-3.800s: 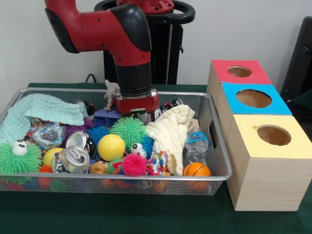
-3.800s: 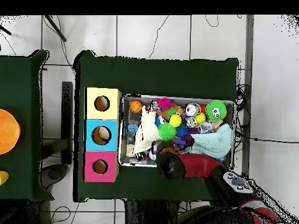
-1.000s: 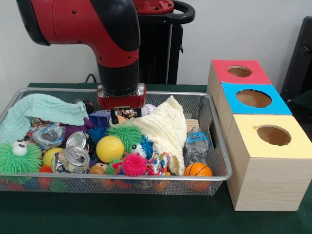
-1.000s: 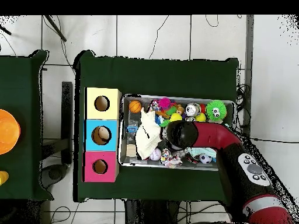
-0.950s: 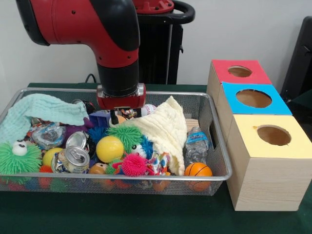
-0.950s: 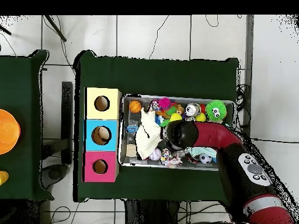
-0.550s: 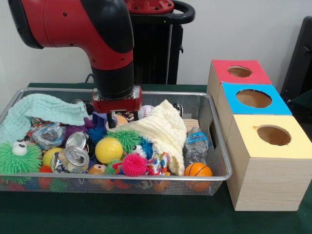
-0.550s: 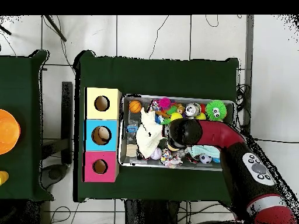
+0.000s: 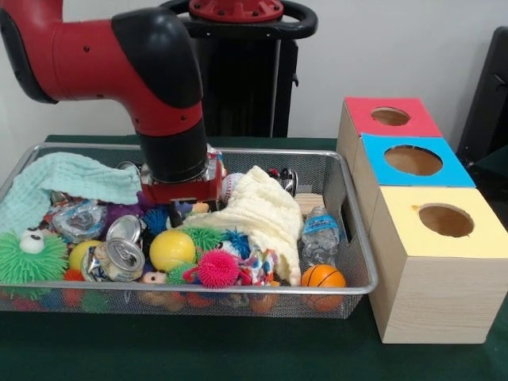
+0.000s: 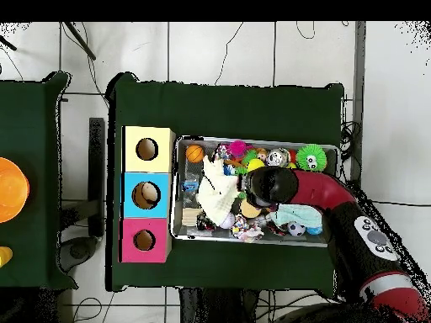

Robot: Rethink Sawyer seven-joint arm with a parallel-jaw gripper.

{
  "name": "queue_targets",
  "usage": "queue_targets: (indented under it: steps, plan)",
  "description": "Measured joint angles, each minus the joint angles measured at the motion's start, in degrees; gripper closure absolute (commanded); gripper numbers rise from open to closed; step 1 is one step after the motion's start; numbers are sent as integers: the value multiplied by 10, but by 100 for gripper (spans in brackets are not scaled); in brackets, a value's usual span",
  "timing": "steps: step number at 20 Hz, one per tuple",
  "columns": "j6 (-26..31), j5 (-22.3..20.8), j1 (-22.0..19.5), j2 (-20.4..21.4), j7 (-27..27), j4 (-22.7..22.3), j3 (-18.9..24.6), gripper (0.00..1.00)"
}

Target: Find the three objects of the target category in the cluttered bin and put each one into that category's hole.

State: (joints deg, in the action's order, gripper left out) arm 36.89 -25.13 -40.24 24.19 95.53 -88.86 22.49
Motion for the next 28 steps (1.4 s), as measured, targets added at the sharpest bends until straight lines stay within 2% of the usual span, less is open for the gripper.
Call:
queue_targets:
  steps: [1,8,13,21,28]
  plan:
    - [5,-4,-10,-13,0,11,11,0]
    - [34,-5,-40,-35,0,35,50,0]
    - [63,-5,-50,-27,0,30,61,0]
    - [92,-5,-72,55,0,-55,70,0]
    - [119,6,-73,118,0,-100,72,0]
